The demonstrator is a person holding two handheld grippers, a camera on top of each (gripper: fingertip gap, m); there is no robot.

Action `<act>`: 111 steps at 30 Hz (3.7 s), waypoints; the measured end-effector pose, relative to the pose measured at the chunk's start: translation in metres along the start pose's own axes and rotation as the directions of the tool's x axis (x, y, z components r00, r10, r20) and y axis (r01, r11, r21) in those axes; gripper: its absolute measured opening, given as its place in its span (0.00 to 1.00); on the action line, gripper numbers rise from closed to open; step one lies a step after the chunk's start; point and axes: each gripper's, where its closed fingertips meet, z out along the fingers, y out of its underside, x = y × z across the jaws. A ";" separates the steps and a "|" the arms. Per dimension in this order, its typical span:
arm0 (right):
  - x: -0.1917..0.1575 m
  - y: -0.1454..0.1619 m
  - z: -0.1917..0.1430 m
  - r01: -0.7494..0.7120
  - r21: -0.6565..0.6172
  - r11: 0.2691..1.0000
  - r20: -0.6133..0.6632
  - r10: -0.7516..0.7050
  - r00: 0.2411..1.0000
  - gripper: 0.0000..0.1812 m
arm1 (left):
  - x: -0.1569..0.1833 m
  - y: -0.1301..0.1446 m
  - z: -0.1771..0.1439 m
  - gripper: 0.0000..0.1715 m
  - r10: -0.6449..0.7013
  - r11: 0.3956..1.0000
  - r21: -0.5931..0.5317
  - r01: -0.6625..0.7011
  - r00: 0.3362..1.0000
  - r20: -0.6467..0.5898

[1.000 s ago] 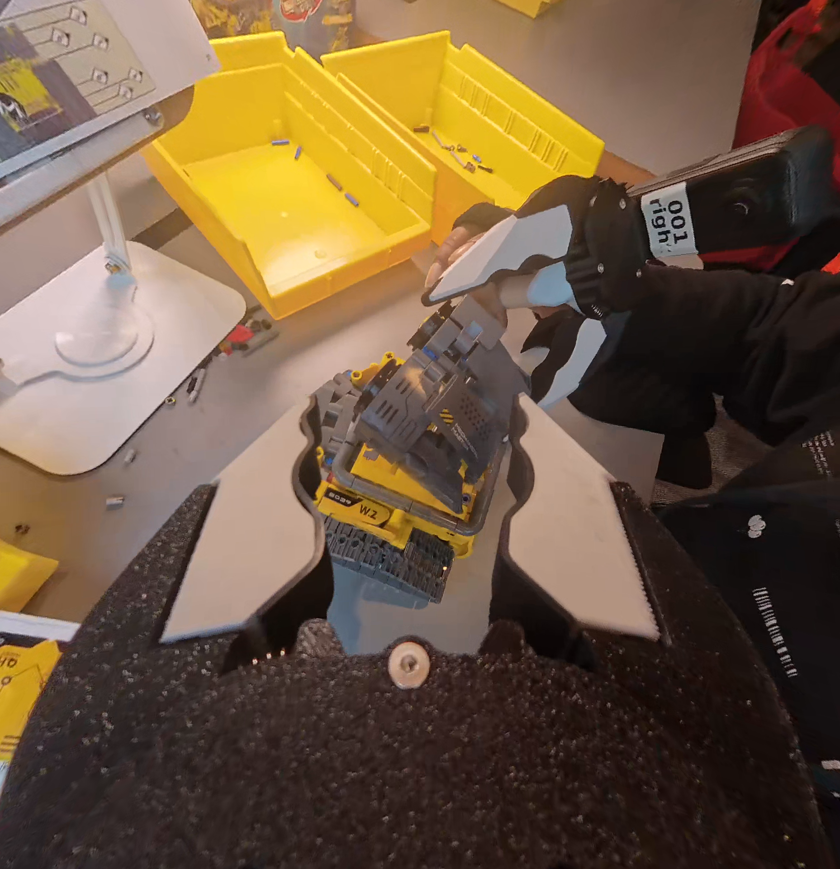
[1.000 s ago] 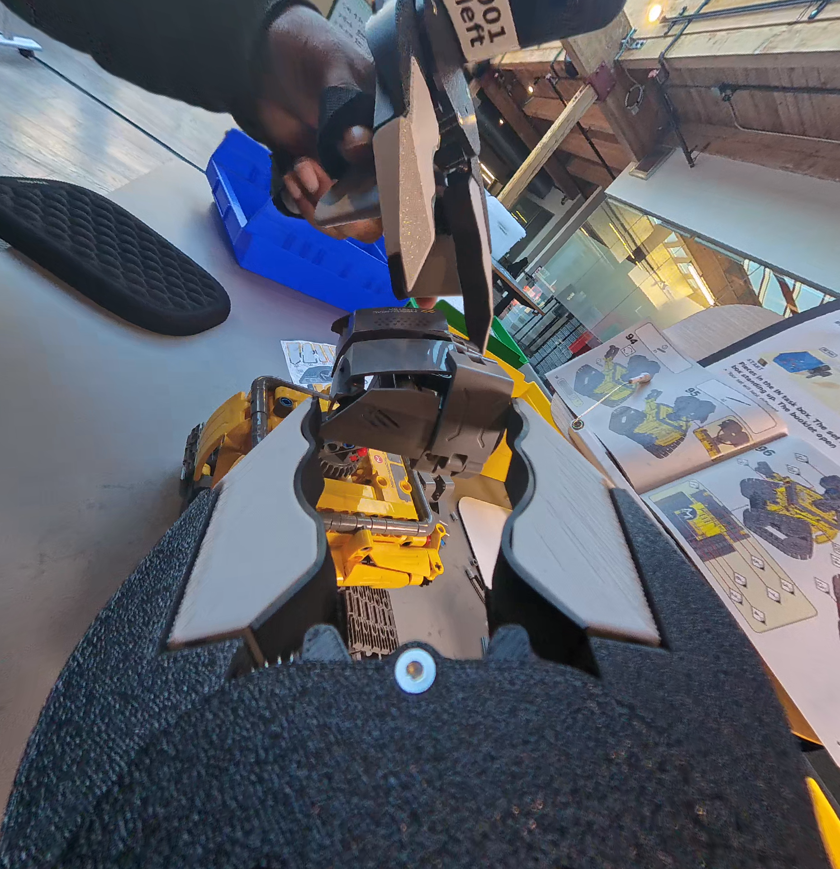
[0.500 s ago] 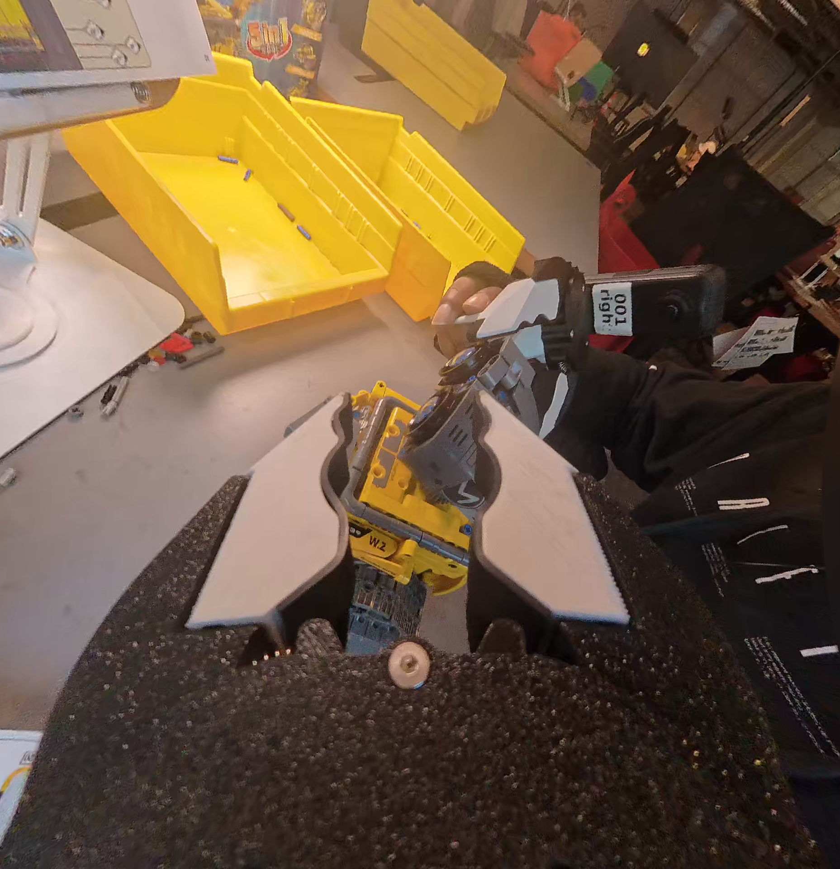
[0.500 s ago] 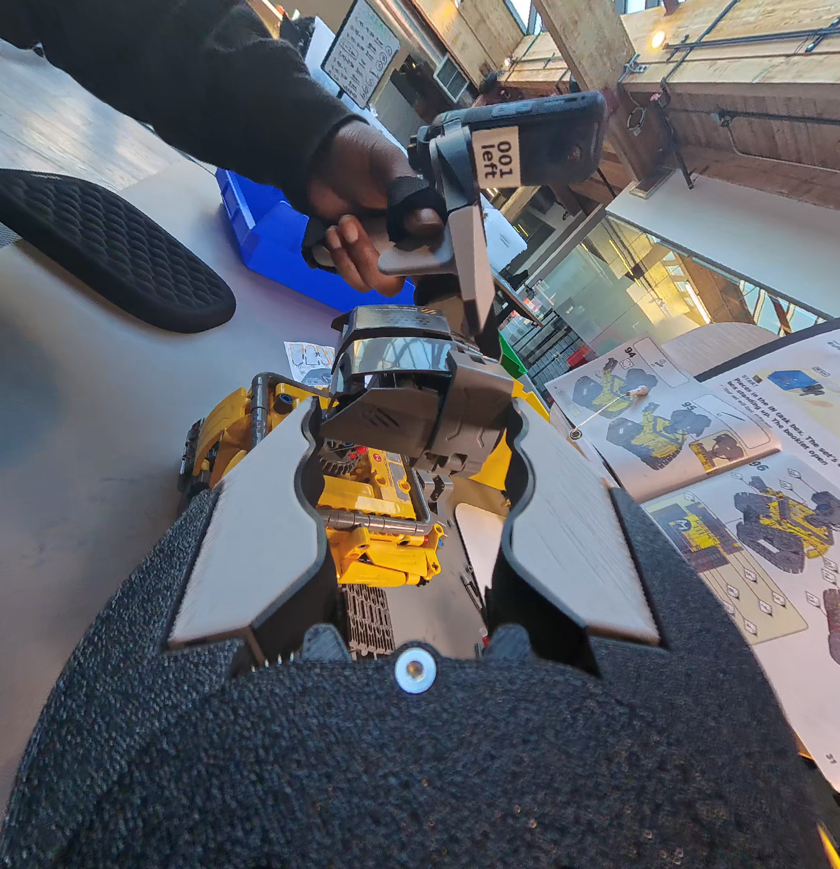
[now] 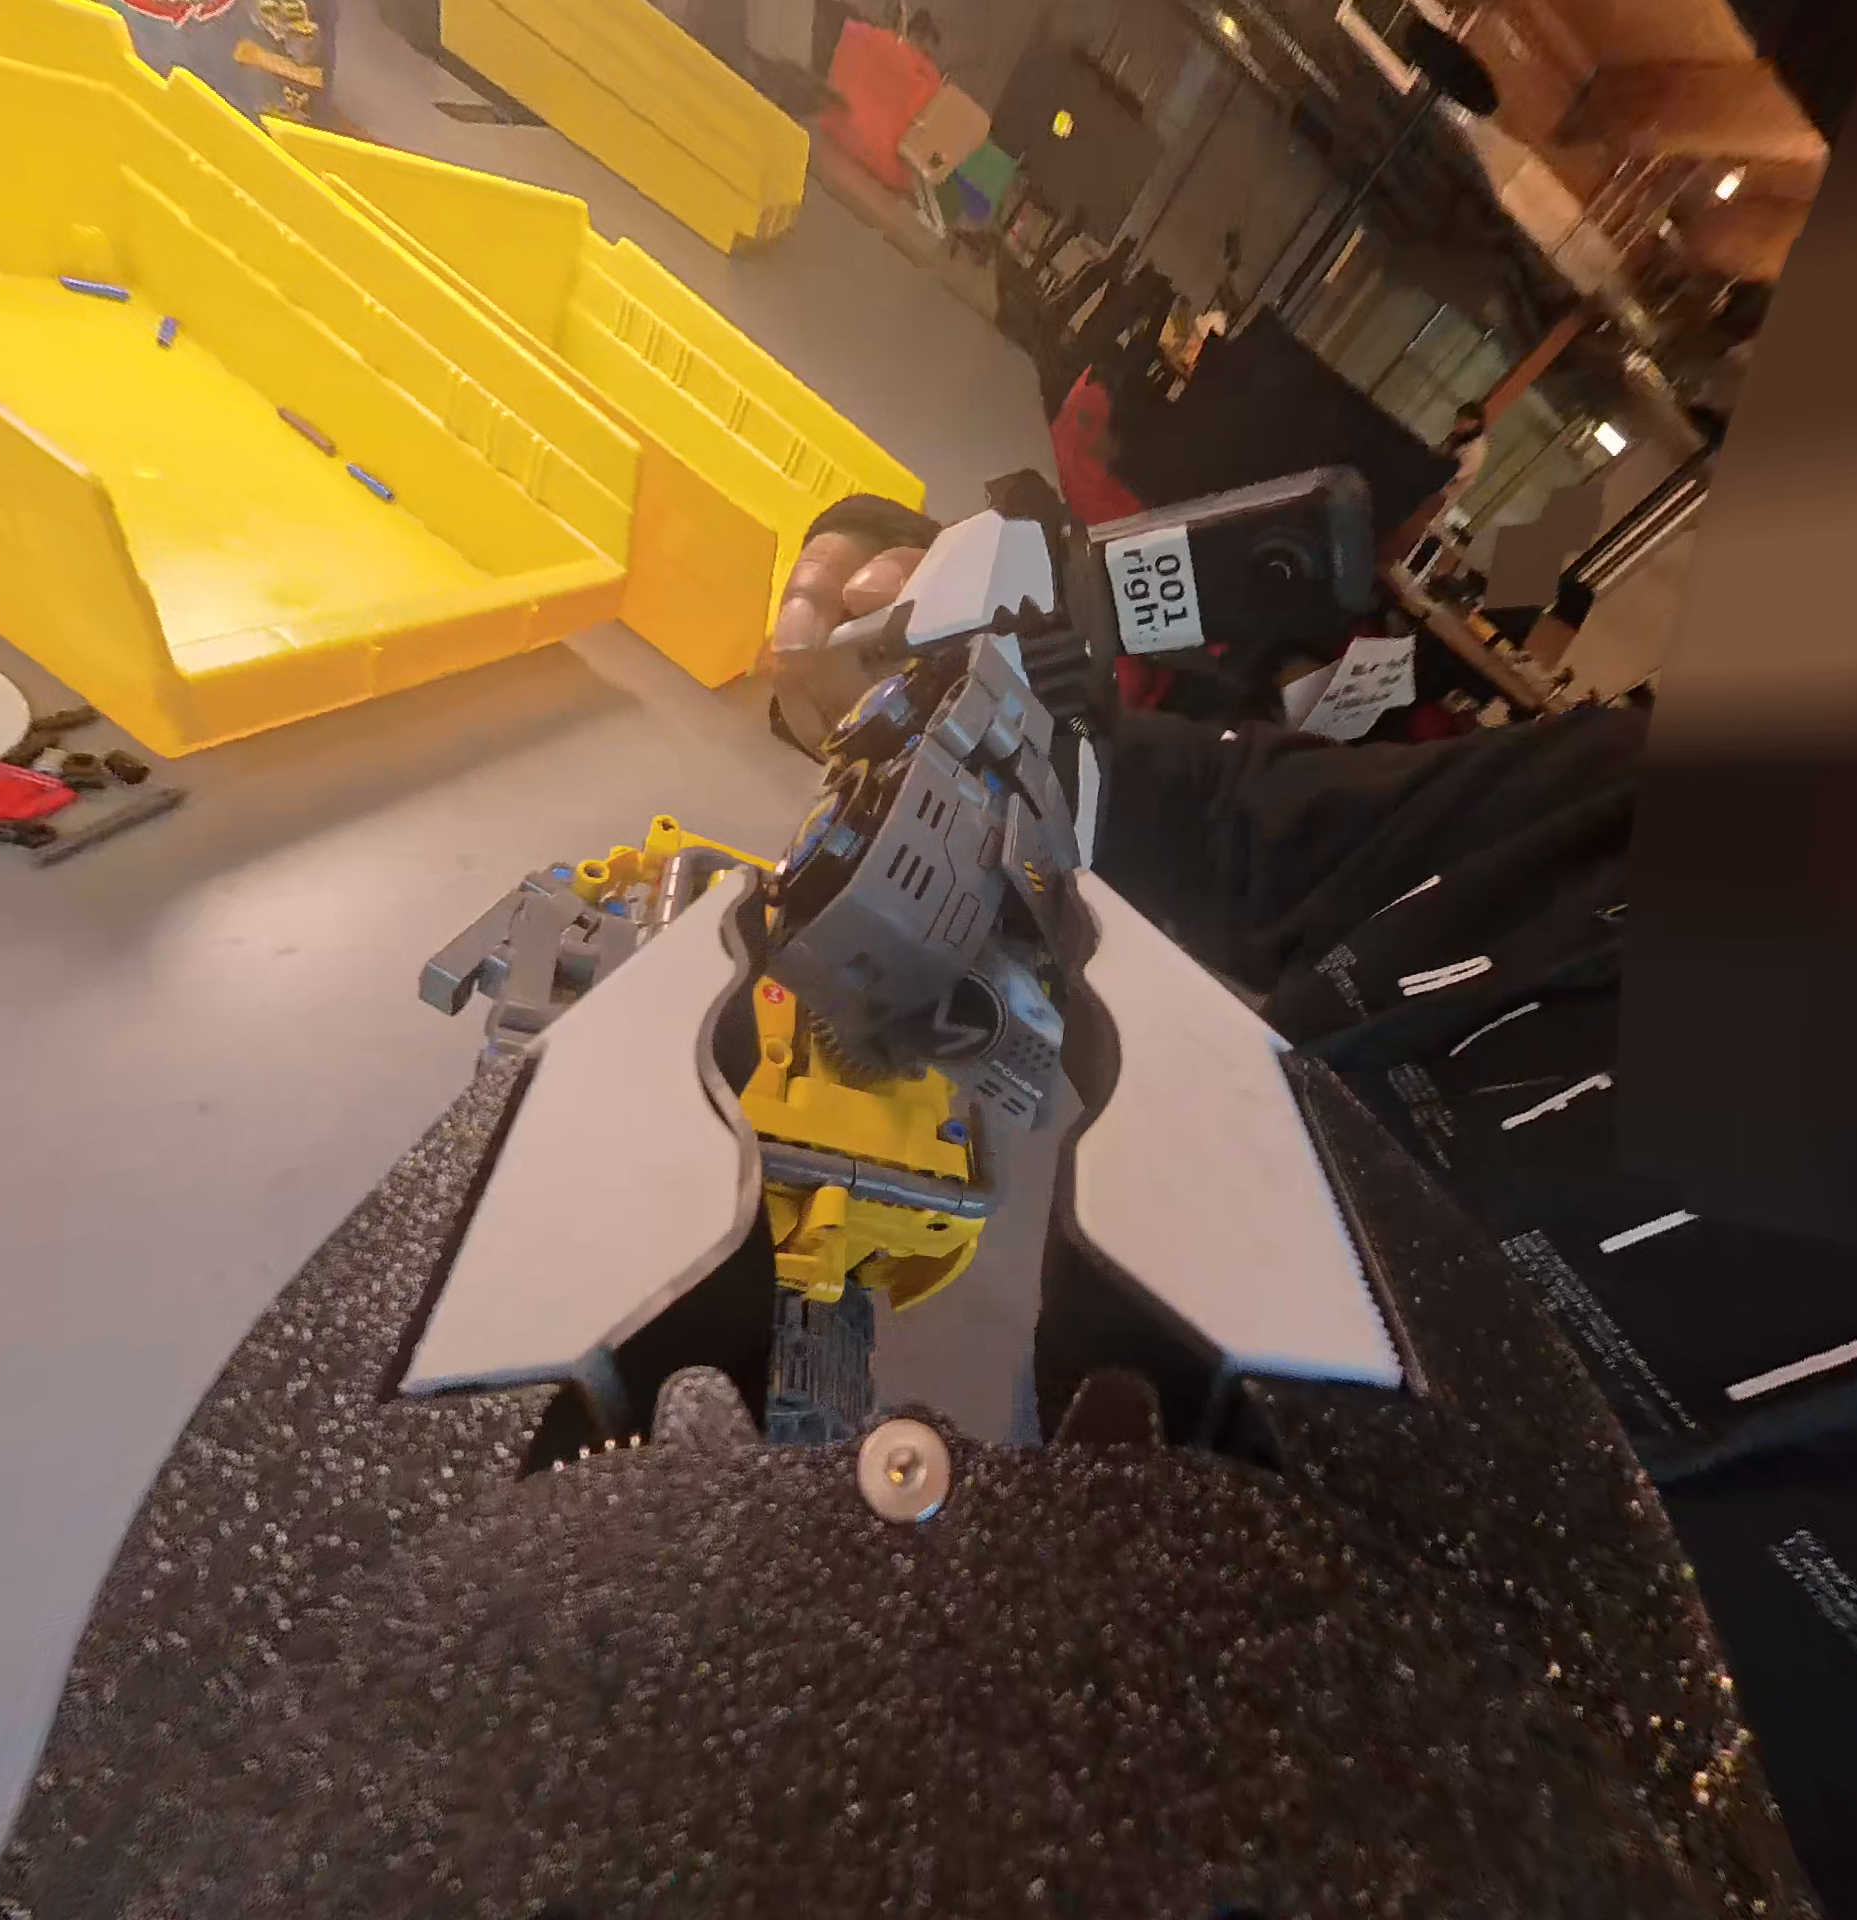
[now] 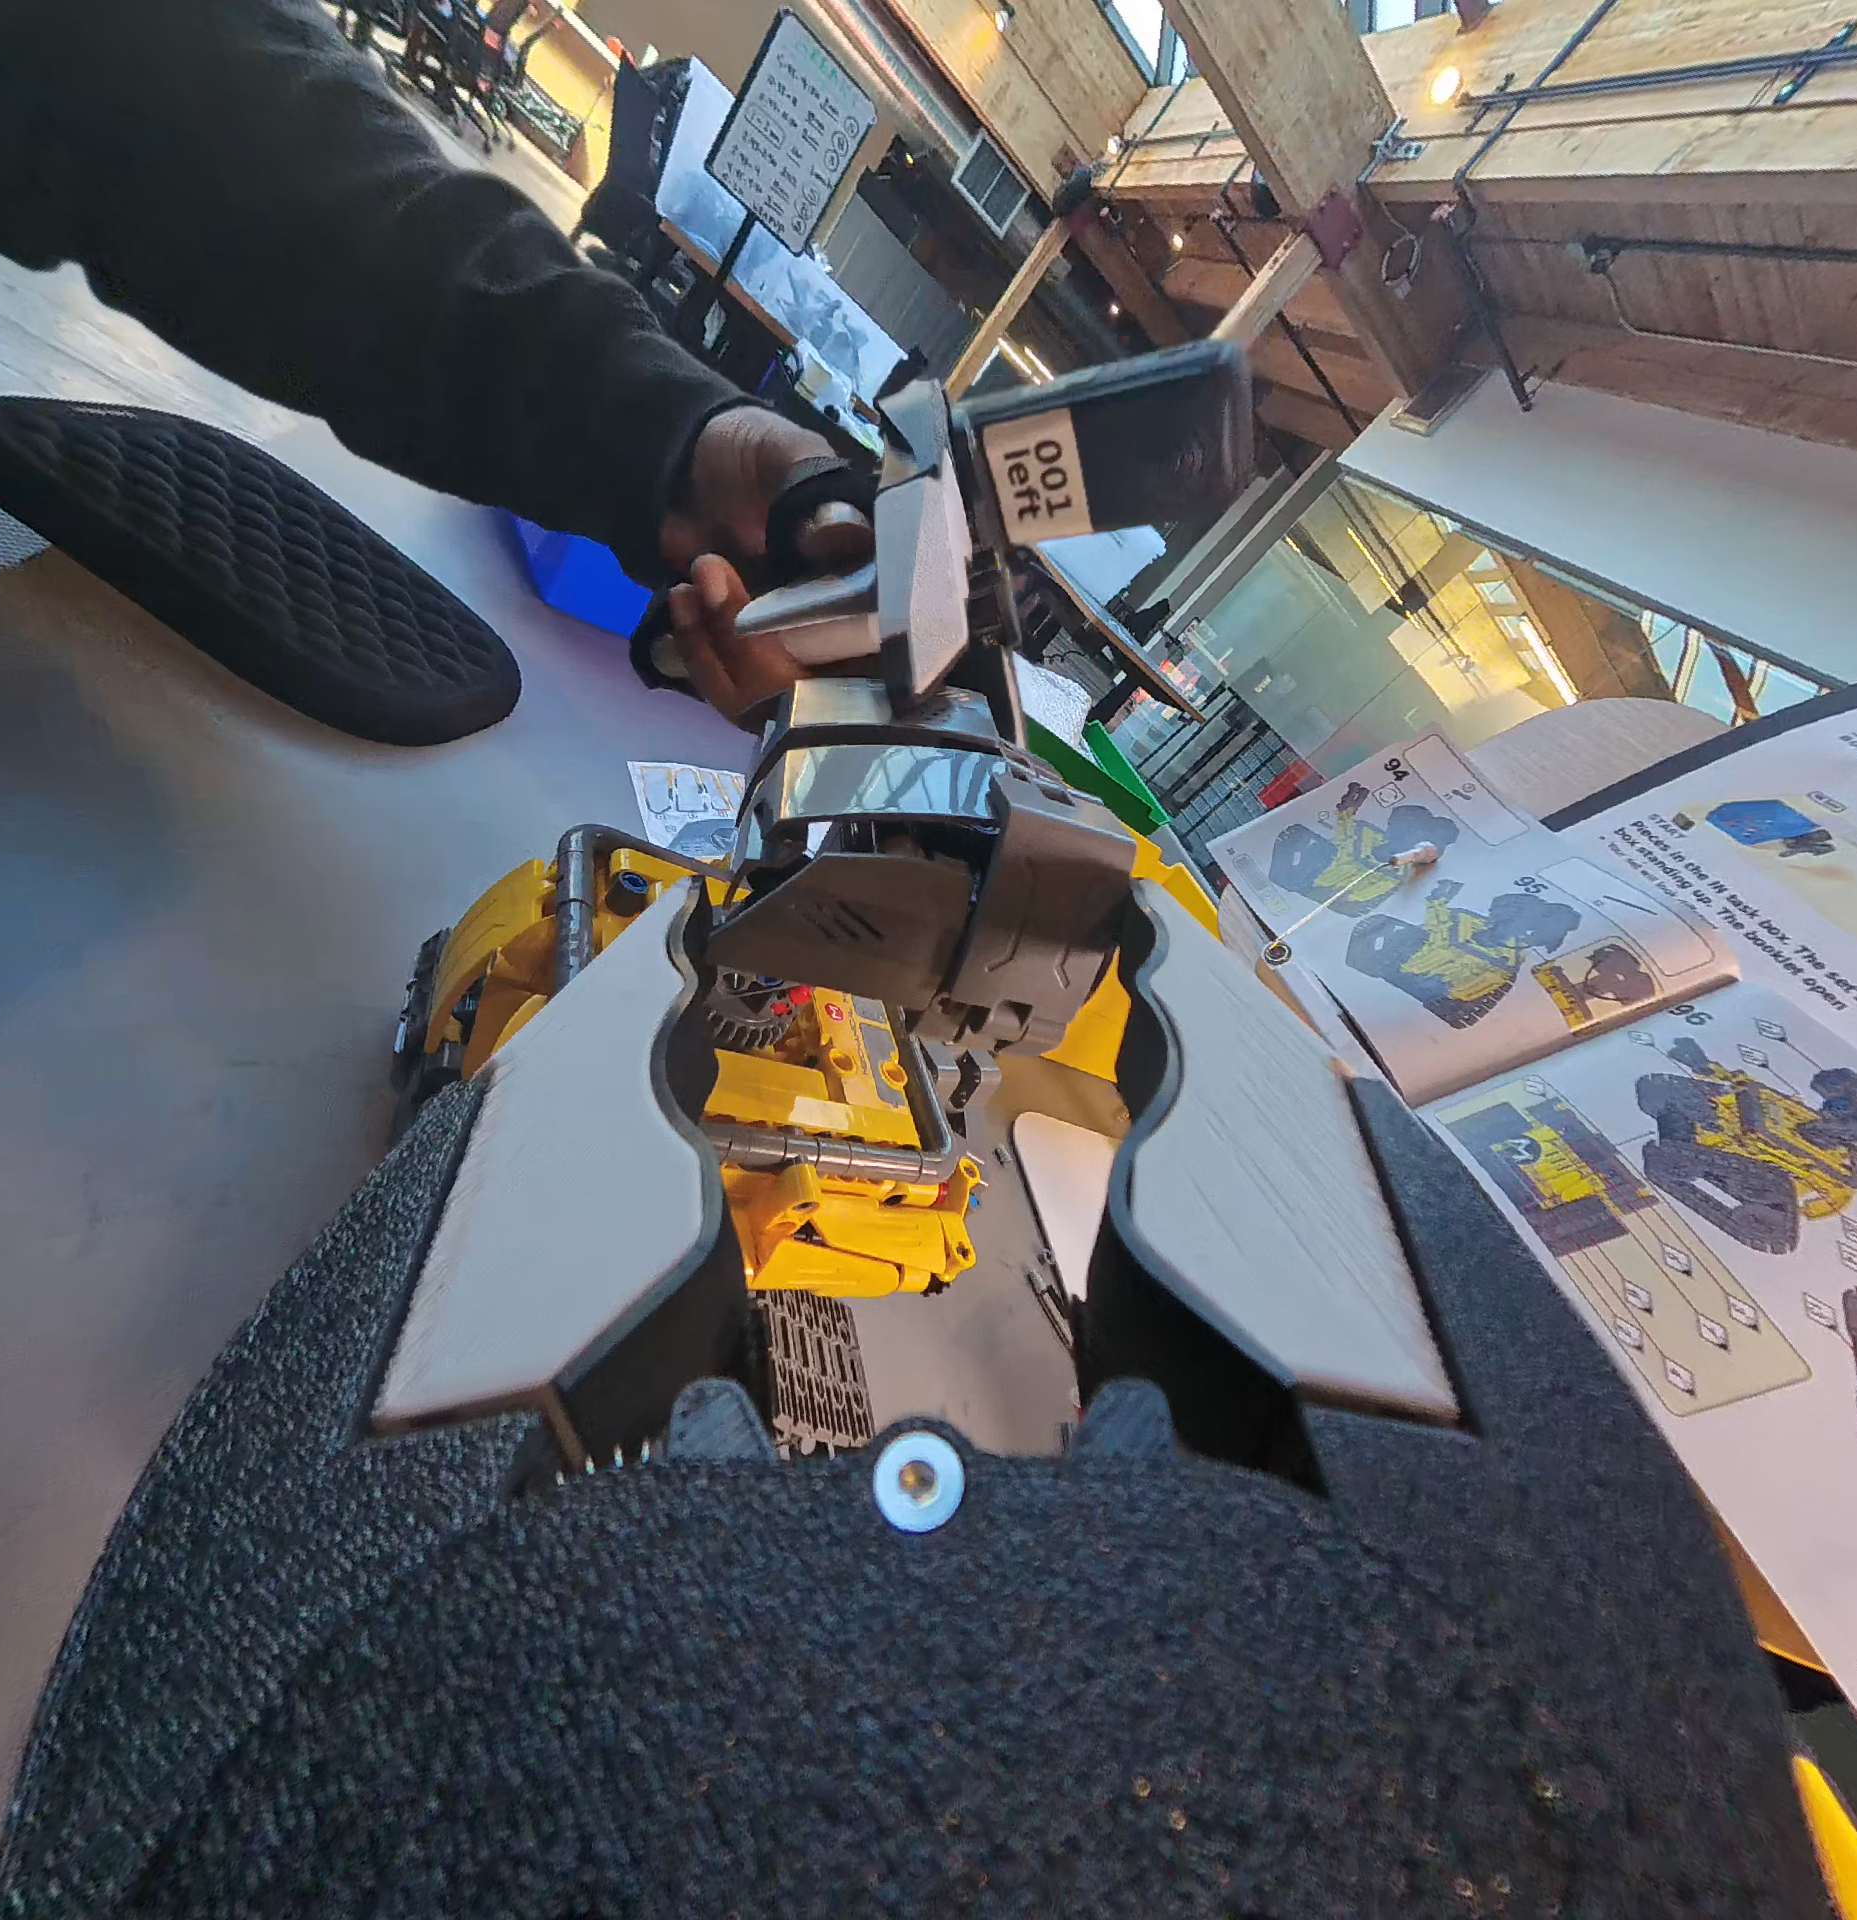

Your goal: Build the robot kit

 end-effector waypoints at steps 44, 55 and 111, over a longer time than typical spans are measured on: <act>-0.006 -0.004 0.001 0.047 -0.014 0.999 0.010 -0.046 0.999 0.43 | 0.006 0.011 0.003 0.40 0.152 0.970 0.153 -0.189 0.962 0.228; -0.007 -0.006 0.001 0.062 -0.013 0.998 0.001 -0.062 0.998 0.43 | 0.001 0.000 -0.002 0.31 -0.236 0.934 0.276 0.225 0.972 0.005; 0.015 -0.019 0.002 -0.591 -0.033 0.806 0.359 0.561 0.746 0.15 | 0.013 0.029 -0.010 0.42 0.544 0.803 0.081 -0.591 0.781 0.305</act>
